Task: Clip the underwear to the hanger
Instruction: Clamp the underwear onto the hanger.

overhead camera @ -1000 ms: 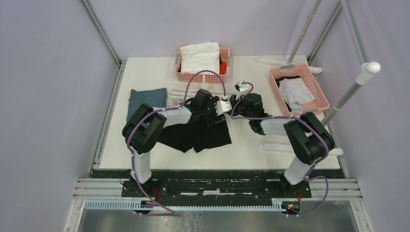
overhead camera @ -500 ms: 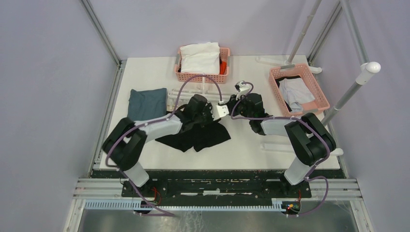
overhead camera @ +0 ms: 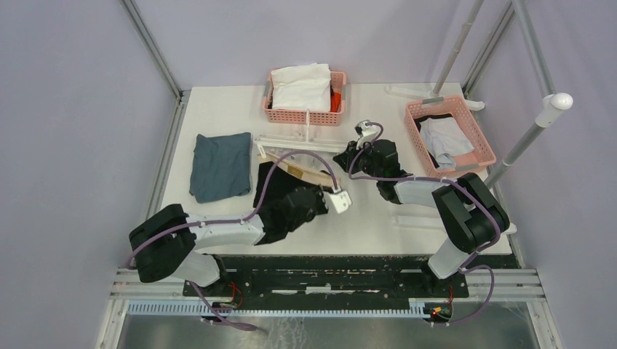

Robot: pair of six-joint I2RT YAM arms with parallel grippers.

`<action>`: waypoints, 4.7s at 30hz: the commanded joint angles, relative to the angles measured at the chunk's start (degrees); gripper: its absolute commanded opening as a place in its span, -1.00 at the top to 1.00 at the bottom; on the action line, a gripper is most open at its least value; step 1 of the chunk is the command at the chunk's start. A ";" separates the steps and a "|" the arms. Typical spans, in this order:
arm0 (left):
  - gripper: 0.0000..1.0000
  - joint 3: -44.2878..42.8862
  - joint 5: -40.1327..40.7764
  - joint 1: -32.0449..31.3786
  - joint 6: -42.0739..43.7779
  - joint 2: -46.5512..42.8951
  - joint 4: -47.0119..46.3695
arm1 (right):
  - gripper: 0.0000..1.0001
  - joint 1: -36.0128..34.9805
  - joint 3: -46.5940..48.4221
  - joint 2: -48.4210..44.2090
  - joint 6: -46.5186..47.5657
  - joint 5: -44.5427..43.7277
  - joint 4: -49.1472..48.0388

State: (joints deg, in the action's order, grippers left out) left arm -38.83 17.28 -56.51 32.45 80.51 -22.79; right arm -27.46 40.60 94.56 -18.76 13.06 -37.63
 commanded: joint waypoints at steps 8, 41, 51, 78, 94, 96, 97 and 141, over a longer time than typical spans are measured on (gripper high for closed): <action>-0.11 10.53 -7.28 -7.51 -16.45 -10.30 8.02 | 0.99 0.01 0.26 -3.16 0.61 1.44 -2.61; -0.65 -22.67 -49.95 19.32 25.88 14.29 42.76 | 1.00 0.03 -0.17 -3.62 1.68 4.08 -1.28; -0.63 -24.70 -54.09 19.82 25.09 16.85 49.58 | 1.00 0.00 0.09 -3.72 2.16 4.24 -0.57; 0.12 -25.86 -48.26 19.68 18.60 18.07 50.62 | 0.99 0.02 0.35 -5.17 2.77 4.26 1.10; -0.12 -26.14 -50.21 19.68 18.00 15.21 51.50 | 1.00 0.01 -0.26 -5.18 2.76 4.26 0.57; -0.45 -26.04 -50.72 19.74 18.89 14.47 51.39 | 0.99 -0.03 -0.34 -5.12 2.77 4.25 0.54; -0.50 -26.03 -50.64 19.77 19.22 14.43 51.40 | 1.00 -0.02 -0.28 -5.08 2.77 4.27 0.48; 0.16 -0.78 -15.40 3.14 -0.85 4.15 4.66 | 0.99 0.01 -0.49 -5.72 2.58 3.28 -0.30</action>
State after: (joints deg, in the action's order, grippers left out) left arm -44.56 -6.79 -50.63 39.64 84.47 -2.92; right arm -27.27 39.88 90.17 -15.79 16.27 -32.56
